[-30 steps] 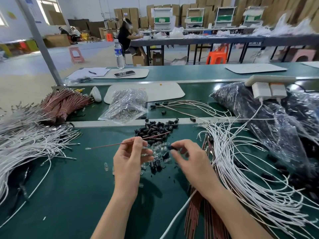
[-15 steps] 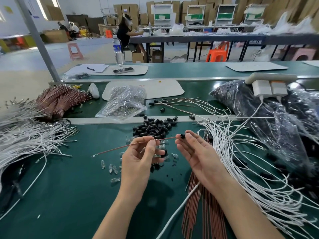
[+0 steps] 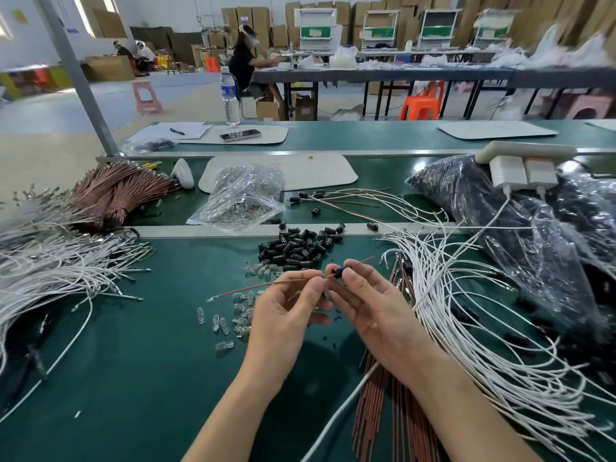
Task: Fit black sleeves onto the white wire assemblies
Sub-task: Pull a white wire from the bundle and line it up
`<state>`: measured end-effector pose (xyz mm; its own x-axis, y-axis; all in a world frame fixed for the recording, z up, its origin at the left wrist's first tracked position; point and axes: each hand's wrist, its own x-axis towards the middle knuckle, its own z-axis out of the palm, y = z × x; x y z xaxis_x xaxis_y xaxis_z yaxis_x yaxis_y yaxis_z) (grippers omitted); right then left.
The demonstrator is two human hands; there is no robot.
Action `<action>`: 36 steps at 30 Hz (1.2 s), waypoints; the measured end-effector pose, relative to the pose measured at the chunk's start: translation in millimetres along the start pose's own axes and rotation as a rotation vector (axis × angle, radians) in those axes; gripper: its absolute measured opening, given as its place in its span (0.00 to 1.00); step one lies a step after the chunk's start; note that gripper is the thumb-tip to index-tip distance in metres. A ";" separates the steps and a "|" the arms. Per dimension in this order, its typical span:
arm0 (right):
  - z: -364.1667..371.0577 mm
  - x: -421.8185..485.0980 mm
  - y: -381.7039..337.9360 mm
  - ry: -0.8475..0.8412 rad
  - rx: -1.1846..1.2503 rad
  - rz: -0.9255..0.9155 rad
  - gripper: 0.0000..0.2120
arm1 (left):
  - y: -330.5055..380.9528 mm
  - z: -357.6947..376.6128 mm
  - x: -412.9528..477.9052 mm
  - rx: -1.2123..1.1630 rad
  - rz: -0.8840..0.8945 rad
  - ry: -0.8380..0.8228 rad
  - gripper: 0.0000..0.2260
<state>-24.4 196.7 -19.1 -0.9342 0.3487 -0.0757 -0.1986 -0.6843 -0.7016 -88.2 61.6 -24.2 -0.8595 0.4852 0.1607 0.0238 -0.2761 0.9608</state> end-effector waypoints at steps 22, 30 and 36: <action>-4.1 1.1 -1.6 0.011 -0.192 -0.118 0.07 | 2.3 -4.4 3.8 -0.178 -0.128 0.070 0.05; -21.6 0.5 -36.6 0.355 -0.140 -0.466 0.06 | -2.1 6.5 -3.6 0.244 -0.003 -0.027 0.07; -43.1 -2.8 -59.9 0.764 -0.118 -0.732 0.06 | -0.6 88.4 45.7 0.888 0.087 -0.337 0.10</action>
<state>2.9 264.3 -7.4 -0.1569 0.9876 -0.0040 -0.5683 -0.0936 -0.8175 -82.4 157.2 2.6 -0.6473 0.7445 0.1636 0.5790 0.3407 0.7407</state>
